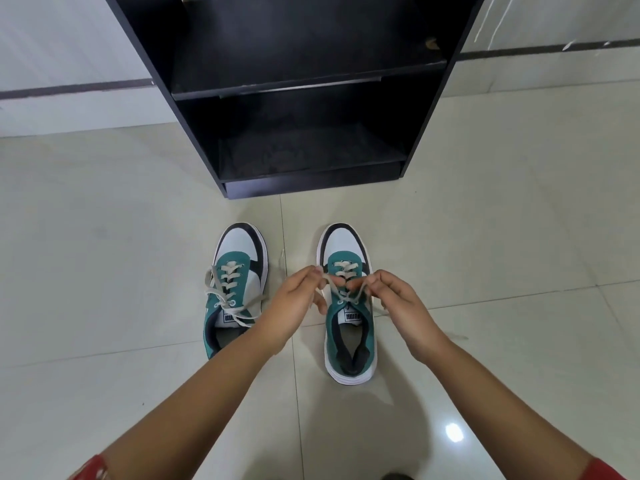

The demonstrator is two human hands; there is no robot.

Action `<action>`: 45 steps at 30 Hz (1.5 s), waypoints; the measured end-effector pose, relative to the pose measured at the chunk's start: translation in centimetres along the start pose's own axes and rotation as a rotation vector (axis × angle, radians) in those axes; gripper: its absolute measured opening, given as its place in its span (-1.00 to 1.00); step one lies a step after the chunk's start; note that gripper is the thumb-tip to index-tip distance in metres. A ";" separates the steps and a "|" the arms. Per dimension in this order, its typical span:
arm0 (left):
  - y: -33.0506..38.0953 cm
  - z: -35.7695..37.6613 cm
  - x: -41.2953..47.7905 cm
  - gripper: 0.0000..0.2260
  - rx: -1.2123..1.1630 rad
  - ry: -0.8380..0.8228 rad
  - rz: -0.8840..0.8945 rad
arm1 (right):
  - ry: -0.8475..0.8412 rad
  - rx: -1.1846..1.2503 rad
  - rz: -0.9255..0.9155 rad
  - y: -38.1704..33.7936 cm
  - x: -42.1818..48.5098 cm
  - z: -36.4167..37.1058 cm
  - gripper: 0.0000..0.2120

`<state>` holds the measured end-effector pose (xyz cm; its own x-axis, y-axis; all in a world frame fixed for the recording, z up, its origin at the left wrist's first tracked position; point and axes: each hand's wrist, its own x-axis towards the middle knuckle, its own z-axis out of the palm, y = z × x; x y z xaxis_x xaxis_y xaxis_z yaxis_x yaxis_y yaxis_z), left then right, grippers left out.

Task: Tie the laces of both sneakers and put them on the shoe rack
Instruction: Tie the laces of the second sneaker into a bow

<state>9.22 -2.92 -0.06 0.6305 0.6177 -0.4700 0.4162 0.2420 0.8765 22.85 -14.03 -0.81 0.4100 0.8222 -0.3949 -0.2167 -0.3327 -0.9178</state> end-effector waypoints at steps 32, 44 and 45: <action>0.1 0.6 0.4 -0.94 -0.129 -0.100 0.024 | -0.072 0.089 -0.080 0.3 0.3 0.6 -0.85; -0.4 0.2 0.0 -0.89 0.635 0.076 0.464 | 0.033 0.125 0.118 -0.5 0.9 0.8 -0.81; -0.5 0.1 0.0 -0.90 0.801 0.115 0.596 | 0.025 0.102 0.148 -0.5 1.0 0.8 -0.78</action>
<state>9.09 -3.09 -0.52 0.8302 0.5527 0.0727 0.3978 -0.6788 0.6173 22.63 -12.63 -0.69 0.3884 0.7557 -0.5273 -0.3646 -0.3994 -0.8411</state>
